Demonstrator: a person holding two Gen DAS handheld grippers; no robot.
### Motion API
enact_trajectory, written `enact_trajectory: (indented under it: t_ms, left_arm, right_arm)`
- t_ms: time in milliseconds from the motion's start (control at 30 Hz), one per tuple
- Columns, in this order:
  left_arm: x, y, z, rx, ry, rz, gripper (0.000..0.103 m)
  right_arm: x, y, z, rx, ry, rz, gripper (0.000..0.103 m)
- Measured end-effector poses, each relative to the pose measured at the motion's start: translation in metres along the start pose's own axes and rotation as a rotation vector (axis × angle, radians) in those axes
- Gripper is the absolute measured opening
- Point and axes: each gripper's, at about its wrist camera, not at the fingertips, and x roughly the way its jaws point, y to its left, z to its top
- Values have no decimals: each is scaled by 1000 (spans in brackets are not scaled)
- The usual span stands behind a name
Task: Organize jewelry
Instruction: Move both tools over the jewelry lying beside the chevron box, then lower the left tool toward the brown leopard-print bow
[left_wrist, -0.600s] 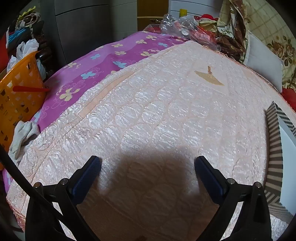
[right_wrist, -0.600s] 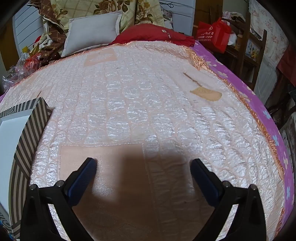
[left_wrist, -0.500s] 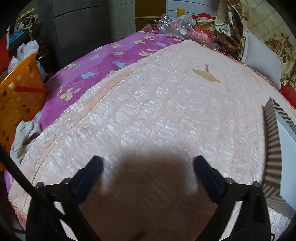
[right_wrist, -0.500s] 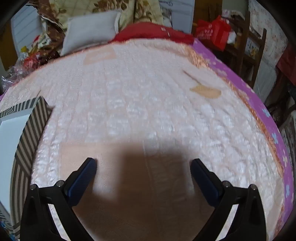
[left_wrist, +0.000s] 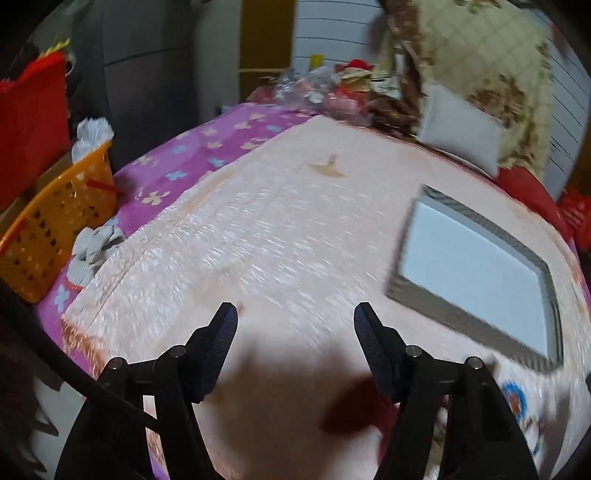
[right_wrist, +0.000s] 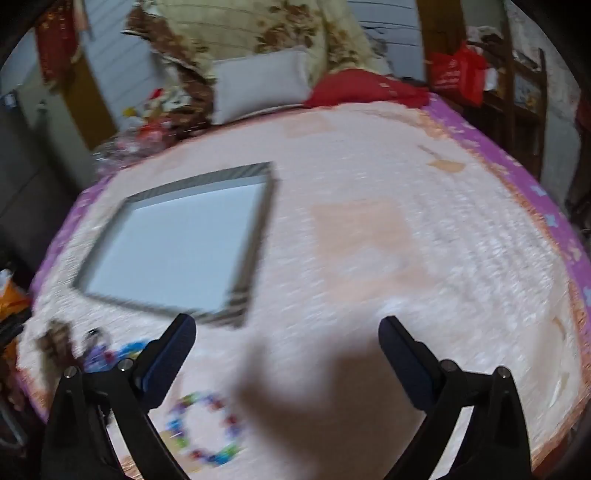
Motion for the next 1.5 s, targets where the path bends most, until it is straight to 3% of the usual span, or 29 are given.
enact_trajectory:
  t_ms: [333, 567, 800, 1500]
  left_arm:
    - [-47, -47, -45, 102, -30, -78, 51]
    - [-58, -59, -60, 143, -49, -69, 51]
    - [-63, -66, -65, 155, -48, -83, 51]
    - [-62, -74, -69, 170, -29, -96, 51]
  right_arm:
    - [-31, 74, -31, -180, -33, -3, 101]
    - [-37, 82, -39, -213, -48, 32, 101]
    - [-36, 92, -39, -247, -62, 4, 101]
    - [-22, 86, -42, -190, -10, -1, 101]
